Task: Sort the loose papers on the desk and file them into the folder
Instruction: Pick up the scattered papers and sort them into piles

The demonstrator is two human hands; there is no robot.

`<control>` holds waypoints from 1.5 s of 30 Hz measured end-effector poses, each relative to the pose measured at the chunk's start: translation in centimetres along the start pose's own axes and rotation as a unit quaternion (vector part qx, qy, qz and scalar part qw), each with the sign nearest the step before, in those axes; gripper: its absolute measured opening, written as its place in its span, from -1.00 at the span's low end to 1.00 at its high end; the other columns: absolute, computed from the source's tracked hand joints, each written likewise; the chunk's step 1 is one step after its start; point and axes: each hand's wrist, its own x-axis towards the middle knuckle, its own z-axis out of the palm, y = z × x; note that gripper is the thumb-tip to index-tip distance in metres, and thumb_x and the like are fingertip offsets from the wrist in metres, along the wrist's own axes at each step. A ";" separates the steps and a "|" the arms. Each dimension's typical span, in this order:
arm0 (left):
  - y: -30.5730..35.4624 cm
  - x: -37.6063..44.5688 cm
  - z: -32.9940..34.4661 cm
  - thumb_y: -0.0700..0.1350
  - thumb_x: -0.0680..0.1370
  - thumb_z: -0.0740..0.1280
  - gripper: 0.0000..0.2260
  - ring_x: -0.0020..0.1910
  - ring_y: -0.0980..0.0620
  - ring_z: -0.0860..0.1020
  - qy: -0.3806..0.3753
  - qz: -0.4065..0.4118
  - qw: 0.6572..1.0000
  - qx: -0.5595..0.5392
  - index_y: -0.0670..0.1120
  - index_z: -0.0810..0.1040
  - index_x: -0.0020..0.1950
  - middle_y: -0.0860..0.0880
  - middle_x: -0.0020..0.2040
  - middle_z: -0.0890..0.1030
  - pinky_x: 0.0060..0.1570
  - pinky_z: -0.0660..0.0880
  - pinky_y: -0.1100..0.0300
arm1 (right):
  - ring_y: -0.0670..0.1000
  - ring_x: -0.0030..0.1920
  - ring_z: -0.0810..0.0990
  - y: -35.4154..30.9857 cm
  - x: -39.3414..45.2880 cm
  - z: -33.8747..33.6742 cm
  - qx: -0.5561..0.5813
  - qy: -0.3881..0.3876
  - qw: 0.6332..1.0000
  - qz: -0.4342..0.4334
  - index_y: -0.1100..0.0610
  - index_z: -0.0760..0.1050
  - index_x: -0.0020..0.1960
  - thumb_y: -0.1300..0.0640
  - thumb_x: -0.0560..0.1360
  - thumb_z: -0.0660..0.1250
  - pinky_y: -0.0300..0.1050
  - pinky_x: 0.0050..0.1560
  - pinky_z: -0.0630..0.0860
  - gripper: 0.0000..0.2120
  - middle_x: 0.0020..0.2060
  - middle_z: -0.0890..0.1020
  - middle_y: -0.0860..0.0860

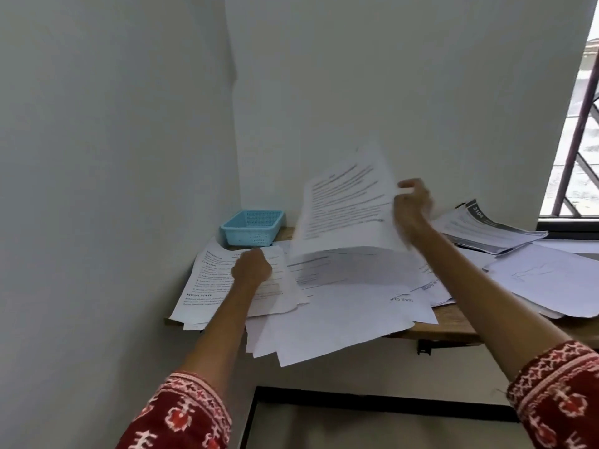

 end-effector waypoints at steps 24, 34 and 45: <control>-2.5 1.8 0.1 -0.16 0.48 0.39 -0.57 0.24 -0.05 0.46 -0.097 0.032 0.986 0.130 -0.09 0.39 0.33 -0.08 0.29 0.48 0.23 0.39 0.08 | 0.14 0.23 0.49 6.2 -3.7 6.6 -0.315 -0.321 0.893 -0.022 0.27 0.51 0.15 0.18 0.47 0.32 -0.14 0.10 0.42 -0.71 0.21 0.54 0.14; 1.5 2.4 2.8 0.19 0.41 0.42 -0.53 0.09 0.01 0.53 -0.081 0.067 0.989 0.107 -0.07 0.51 0.17 -0.02 0.09 0.60 -0.05 0.34 0.21 | 0.25 0.33 0.37 10.8 1.3 2.2 -0.484 -0.304 0.808 0.140 0.22 0.24 0.40 -0.26 0.30 0.48 0.16 0.26 0.38 -0.11 0.32 0.41 0.24; -0.5 2.7 3.9 0.20 0.44 0.37 -0.62 0.31 -0.08 0.32 -0.102 0.056 0.993 0.023 0.10 0.48 0.18 0.02 0.27 0.46 0.25 0.27 -0.01 | 0.15 0.03 0.58 11.9 2.7 1.0 -0.252 -0.298 0.901 0.191 0.32 0.47 0.05 0.11 0.27 0.60 -0.02 0.04 0.52 -0.50 -0.01 0.59 0.19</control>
